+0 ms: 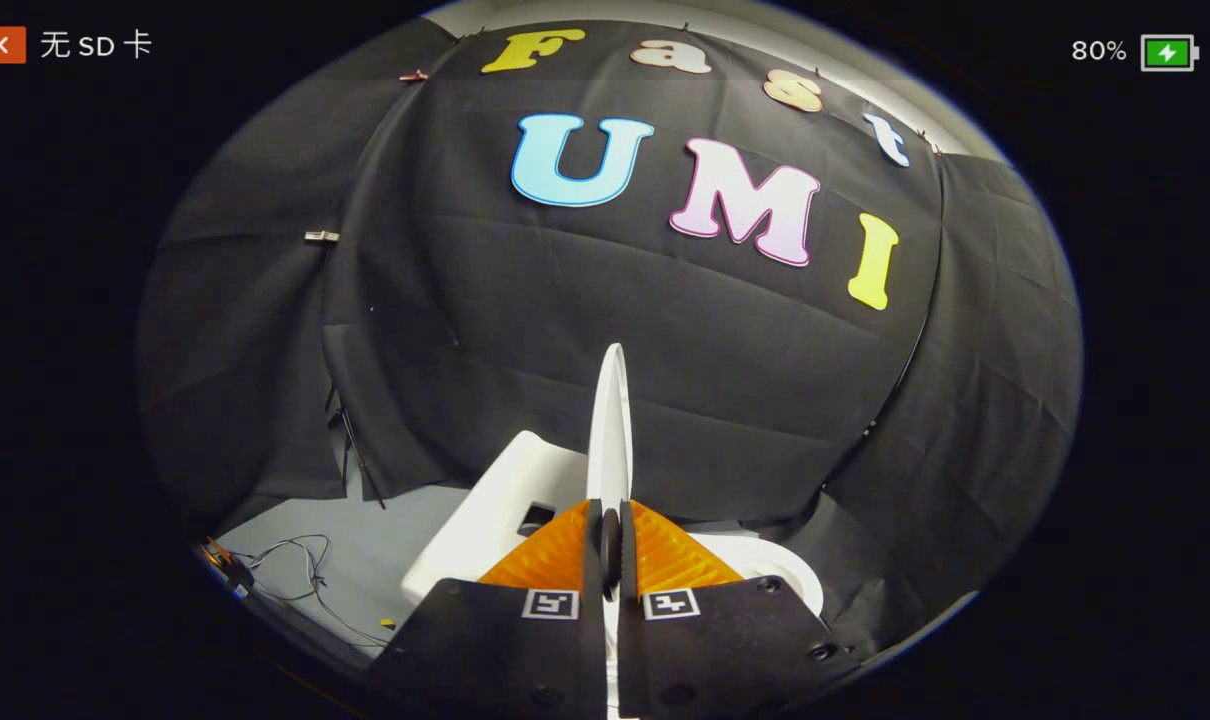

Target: Open the toilet lid.

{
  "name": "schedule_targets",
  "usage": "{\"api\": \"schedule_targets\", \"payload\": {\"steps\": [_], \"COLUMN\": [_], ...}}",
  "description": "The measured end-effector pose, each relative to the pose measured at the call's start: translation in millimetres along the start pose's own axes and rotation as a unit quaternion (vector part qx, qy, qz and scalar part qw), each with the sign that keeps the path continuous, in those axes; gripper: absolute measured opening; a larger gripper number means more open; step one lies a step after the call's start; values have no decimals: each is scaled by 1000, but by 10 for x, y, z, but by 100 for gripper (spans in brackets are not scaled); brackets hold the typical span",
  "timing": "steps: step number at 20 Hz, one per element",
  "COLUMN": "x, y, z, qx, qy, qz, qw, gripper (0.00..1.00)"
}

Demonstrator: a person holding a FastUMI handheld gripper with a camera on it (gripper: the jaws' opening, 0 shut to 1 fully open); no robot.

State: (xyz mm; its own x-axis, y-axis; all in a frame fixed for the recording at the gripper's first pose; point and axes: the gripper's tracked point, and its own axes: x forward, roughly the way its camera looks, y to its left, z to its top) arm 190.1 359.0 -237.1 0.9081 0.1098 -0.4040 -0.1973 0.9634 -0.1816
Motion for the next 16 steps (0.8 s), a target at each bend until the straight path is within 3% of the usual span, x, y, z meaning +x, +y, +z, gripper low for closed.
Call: {"api": "schedule_targets", "payload": {"steps": [6,12,16], "x": [-15,-147,-379], "y": [-69,-39,-205], "z": [-1,23,226], "qx": [-6,-3,17], "qy": [-6,-17,-56], "qz": [-10,27,38], "qw": [1000,999,998], "gripper": [11,100,99]}}
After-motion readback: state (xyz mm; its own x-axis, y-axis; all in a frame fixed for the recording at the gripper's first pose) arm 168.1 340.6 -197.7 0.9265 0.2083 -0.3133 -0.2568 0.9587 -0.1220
